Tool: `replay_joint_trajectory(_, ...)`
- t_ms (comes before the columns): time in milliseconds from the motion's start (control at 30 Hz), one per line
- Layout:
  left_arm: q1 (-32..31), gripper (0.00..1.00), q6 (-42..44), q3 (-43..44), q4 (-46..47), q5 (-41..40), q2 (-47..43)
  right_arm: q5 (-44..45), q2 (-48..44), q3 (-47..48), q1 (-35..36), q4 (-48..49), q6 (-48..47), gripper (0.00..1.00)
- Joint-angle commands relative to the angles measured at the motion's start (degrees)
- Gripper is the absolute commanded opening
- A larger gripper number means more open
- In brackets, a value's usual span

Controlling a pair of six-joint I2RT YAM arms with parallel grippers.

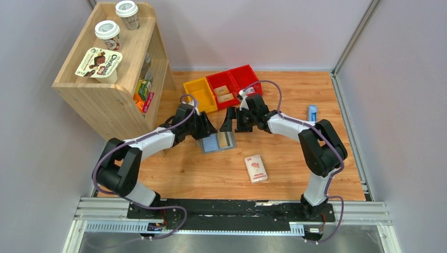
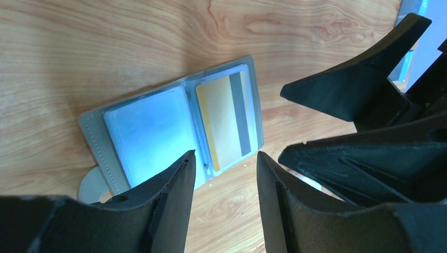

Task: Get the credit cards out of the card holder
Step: Remove the credit card from the card holder.

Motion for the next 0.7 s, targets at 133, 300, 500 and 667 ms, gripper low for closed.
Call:
replay_joint_trajectory(133, 0.05, 0.53, -1.9, 3.0, 4.16, 3.03, 3.8, -6.99, 1.79, -0.37, -0.15, 9.61, 4.31, 0.97)
replay_joint_trajectory(300, 0.05, 0.52, -2.43, 2.65, 4.25, 3.03, 4.86, -7.87, 4.51, -0.28, -0.33, 10.85, 5.28, 0.97)
replay_joint_trajectory(500, -0.04, 0.51, -3.05, 2.73, 4.51, 3.99, 6.0, -8.13, 6.19, -2.12, -0.76, 11.38, 6.25, 0.96)
replay_joint_trajectory(667, 0.05, 0.51, -3.66, 2.38, 4.42, 4.43, 7.23, -9.19, 6.63, -3.88, -0.85, 12.69, 7.04, 0.96)
